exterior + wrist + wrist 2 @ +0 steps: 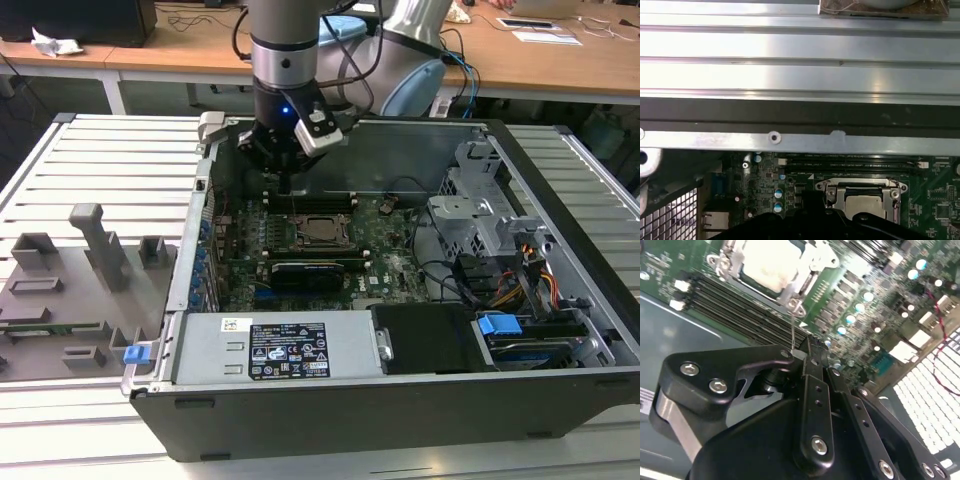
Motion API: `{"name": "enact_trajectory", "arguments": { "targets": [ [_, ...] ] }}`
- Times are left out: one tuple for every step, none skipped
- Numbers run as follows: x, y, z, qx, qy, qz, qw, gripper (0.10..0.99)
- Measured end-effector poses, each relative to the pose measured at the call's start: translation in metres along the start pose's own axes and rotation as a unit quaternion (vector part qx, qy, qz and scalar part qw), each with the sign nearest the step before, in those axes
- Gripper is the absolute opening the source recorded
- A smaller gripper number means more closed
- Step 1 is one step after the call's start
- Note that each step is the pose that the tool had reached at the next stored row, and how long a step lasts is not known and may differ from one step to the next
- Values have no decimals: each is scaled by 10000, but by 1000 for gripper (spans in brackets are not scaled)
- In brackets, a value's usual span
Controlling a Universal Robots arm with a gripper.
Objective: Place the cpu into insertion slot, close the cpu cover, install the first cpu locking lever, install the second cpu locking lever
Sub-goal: 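Install the first cpu locking lever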
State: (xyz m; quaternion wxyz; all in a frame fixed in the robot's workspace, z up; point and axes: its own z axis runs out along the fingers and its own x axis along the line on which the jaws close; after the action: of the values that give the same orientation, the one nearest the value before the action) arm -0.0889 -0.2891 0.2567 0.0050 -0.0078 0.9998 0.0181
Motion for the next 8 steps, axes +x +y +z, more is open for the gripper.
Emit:
{"name": "enact_trajectory", "arguments": {
  "targets": [
    [-42,1,4,0,0,-1,10000,106],
    [-78,3,9,0,0,-1,10000,106],
    [-127,5,15,2,0,0,10000,106],
    [-176,6,22,3,0,-2,10000,106],
    [-210,6,28,3,0,-1,10000,106],
    [-250,6,34,3,0,-1,10000,106],
    [-287,5,39,4,1,-2,10000,106],
    [-309,5,46,3,0,-3,10000,106]
  ]
}}
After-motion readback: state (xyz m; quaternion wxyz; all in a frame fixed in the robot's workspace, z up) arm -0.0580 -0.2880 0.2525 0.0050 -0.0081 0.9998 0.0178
